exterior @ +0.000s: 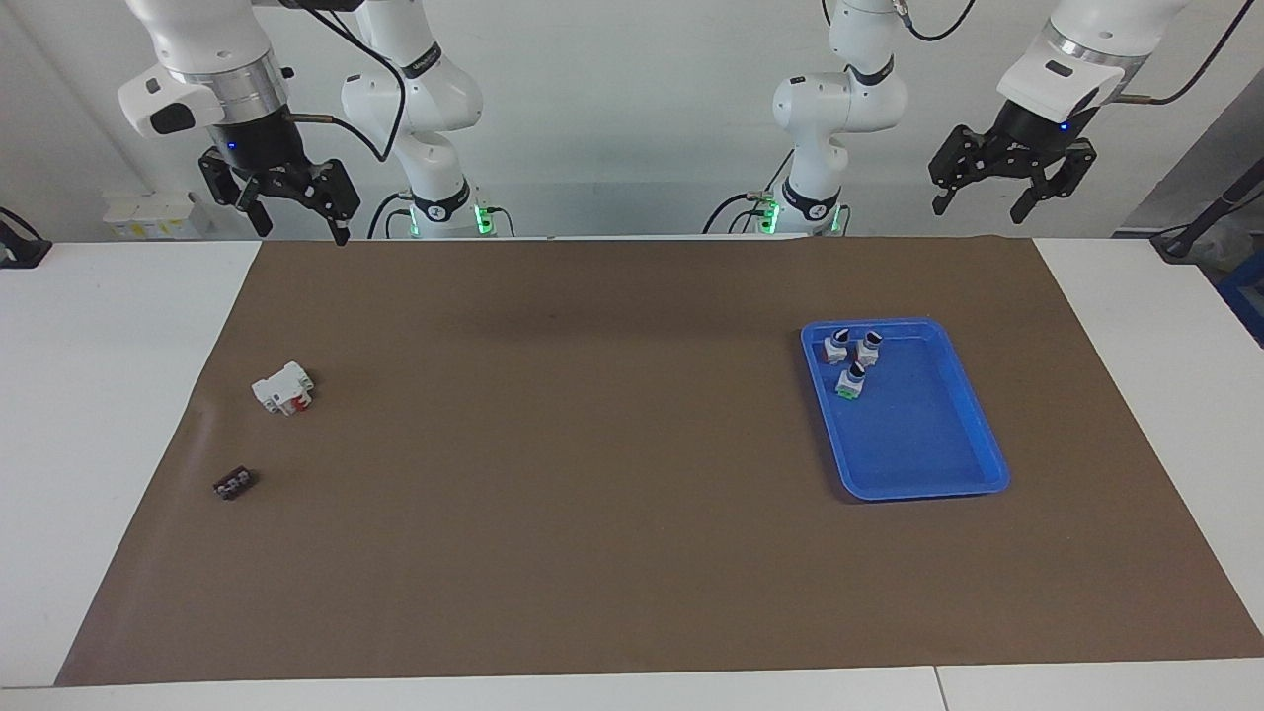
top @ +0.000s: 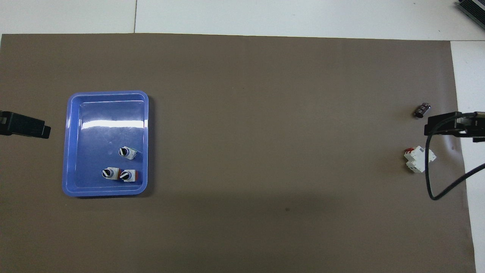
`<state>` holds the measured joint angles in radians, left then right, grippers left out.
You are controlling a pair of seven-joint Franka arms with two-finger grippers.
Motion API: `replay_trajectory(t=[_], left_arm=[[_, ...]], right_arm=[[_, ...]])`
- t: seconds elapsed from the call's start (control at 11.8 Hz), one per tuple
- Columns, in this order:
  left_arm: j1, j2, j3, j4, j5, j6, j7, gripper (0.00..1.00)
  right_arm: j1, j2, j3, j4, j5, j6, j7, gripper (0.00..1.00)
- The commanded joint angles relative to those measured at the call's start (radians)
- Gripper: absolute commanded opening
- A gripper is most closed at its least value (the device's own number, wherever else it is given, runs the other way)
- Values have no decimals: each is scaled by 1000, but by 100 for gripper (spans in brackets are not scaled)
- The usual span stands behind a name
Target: Turn and place switch with both arms
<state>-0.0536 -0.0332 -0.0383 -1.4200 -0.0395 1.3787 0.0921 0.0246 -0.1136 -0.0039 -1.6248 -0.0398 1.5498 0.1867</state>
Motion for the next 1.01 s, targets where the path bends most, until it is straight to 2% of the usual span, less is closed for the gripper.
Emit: replay_trajectory(t=[0.0, 0.08, 0.25, 0.42, 0.76, 0.93], left_arm=[[-23, -33, 20, -6, 24, -33, -35, 100], [-23, -43, 20, -23, 24, -29, -41, 100], [-31, -47, 40, -28, 24, -29, -45, 100], [-63, -48, 80, -39, 24, -30, -45, 100], [-62, -48, 83, -71, 50, 45, -46, 100], [-65, -86, 81, -182, 52, 116, -67, 100]], right_arm=[[108, 34, -153, 46, -17, -48, -16, 100], [104, 37, -148, 43, -14, -53, -15, 100], [-3, 35, -17, 43, -17, -59, -15, 100], [-6, 32, -10, 40, -15, -59, -13, 100], [5, 25, -13, 34, -15, -62, -6, 100], [15, 18, -16, 33, -15, -60, -4, 100]])
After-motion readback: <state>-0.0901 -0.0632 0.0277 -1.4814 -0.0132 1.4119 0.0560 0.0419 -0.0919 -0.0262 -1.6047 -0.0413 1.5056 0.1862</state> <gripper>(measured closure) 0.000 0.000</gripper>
